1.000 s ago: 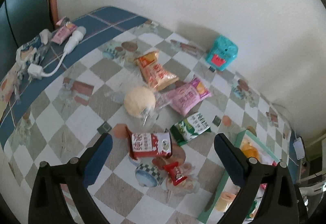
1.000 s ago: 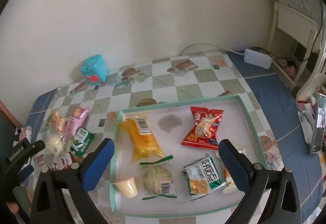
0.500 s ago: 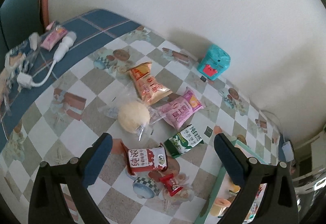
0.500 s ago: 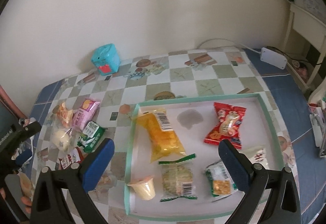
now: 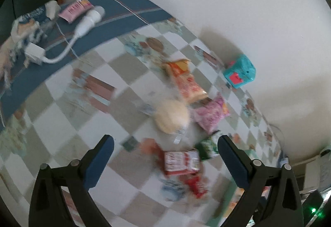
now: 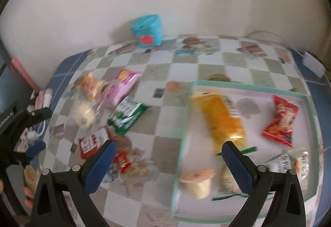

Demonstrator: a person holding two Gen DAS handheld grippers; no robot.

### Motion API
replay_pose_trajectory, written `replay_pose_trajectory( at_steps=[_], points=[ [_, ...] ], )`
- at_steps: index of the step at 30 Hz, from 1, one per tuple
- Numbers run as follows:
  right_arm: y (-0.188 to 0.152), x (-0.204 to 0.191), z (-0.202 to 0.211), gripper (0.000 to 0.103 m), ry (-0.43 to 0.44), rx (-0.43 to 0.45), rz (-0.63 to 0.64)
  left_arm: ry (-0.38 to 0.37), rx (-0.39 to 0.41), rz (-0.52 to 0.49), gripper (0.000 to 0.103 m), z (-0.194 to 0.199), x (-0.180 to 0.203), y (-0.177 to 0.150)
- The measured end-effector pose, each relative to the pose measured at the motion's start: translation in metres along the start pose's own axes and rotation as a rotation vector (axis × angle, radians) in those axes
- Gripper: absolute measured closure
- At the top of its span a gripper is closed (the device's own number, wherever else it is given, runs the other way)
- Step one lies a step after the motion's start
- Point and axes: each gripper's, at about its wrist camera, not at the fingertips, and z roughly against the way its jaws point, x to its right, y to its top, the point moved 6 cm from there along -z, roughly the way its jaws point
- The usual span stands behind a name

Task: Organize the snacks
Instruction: 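Move both grippers back over the snack pile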

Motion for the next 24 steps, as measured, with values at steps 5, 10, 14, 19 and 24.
replay_pose_trajectory(
  at_steps=[5,10,14,19,24],
  points=[
    [-0.014,-0.030,-0.023,0.002,0.039,-0.066,0.069,-0.016,-0.047,0.031,0.003,-0.009,-0.033,-0.003],
    [-0.028,-0.048,-0.042,0.011,0.049,-0.110,0.136,-0.070,-0.084,-0.019,0.003,-0.018,-0.041,-0.013],
    [-0.038,-0.057,-0.058,0.017,0.059,-0.153,0.165,-0.071,-0.106,-0.110,0.003,-0.024,-0.036,-0.022],
    [-0.044,-0.068,-0.071,0.022,0.065,-0.175,0.201,-0.078,-0.154,-0.175,0.003,-0.034,-0.024,-0.030],
    [-0.047,-0.074,-0.076,0.035,0.054,-0.168,0.240,-0.109,-0.230,-0.199,0.003,-0.049,-0.006,-0.040]
  ],
)
